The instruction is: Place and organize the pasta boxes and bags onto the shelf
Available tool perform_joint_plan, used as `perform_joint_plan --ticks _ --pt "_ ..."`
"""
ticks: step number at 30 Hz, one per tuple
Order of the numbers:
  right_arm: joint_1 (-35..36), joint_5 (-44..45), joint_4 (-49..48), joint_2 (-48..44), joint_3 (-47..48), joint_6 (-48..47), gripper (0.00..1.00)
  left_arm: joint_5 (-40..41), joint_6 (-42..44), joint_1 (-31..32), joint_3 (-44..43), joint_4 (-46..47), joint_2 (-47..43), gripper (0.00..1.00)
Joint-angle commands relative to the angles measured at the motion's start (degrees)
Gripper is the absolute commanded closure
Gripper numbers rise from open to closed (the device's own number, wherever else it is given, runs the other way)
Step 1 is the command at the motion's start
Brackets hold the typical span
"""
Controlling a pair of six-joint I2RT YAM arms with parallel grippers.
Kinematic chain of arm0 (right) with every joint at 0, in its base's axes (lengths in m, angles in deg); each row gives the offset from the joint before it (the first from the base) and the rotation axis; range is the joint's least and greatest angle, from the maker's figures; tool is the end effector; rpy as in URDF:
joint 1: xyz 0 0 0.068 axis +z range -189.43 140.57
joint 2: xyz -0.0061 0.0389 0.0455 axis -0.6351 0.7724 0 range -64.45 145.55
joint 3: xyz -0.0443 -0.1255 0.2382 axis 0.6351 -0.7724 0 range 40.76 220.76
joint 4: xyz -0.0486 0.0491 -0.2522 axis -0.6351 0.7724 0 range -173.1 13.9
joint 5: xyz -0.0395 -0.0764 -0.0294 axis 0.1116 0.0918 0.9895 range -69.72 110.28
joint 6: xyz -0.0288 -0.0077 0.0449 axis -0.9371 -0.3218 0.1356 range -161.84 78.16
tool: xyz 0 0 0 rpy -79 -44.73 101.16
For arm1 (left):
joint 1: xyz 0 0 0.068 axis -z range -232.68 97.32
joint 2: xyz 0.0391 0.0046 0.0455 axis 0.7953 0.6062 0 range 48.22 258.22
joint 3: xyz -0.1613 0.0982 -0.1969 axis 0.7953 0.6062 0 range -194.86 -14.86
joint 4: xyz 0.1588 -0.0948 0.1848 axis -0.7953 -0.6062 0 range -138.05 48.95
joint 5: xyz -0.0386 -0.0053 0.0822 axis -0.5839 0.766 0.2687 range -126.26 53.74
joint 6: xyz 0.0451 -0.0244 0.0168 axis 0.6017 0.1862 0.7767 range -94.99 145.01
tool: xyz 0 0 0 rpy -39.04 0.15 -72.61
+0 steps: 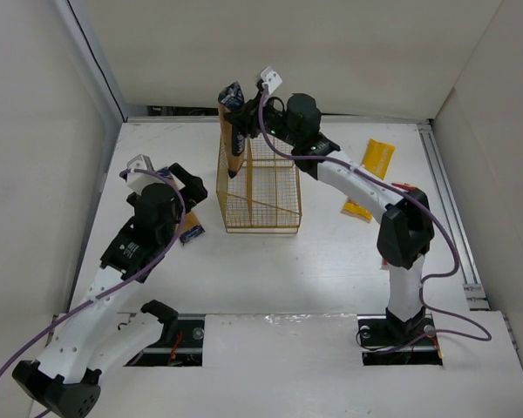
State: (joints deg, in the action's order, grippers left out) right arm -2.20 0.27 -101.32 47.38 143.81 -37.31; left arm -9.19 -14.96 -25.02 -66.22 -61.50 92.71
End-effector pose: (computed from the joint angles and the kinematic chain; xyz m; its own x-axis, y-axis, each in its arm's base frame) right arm 0.3711 0.2973 0.3982 0.0640 0.1419 -0.9878 -0.8450 0.5344 0.0220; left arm 0.1586 -0.0648 0.3625 -0.1732 -0.5550 -0.8136 -0.1170 0.8319 -0.5425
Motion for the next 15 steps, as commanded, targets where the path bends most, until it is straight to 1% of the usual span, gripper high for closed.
perform_joint_plan --ticks 1,7,12,13,14,15 --pt "0.6 -3.9 -12.9 -0.1 6.7 0.6 1.0 1.5 -1.2 0.1 -0.8 1.5 0.0 0.0" --pt "0.6 -2.8 -12.9 6.1 9.0 0.6 1.0 3.5 -3.0 0.1 -1.3 -0.7 2.8 0.0" --pt "0.6 2.5 -12.9 7.7 7.1 -0.5 0.99 4.7 -3.6 0.1 -2.5 -2.1 4.9 0.0" --pt "0.6 2.5 -12.9 7.7 6.4 -0.5 0.93 4.7 -4.2 0.1 -2.5 -2.1 4.9 0.0" --pt "0.6 3.0 -12.9 7.7 6.4 -0.5 0.9 4.7 -4.2 0.1 -3.0 -2.6 5.4 0.0" --pt "0.6 3.0 -12.9 7.7 5.8 -0.5 0.84 4.7 -4.2 0.1 -3.1 -2.6 5.4 0.0"
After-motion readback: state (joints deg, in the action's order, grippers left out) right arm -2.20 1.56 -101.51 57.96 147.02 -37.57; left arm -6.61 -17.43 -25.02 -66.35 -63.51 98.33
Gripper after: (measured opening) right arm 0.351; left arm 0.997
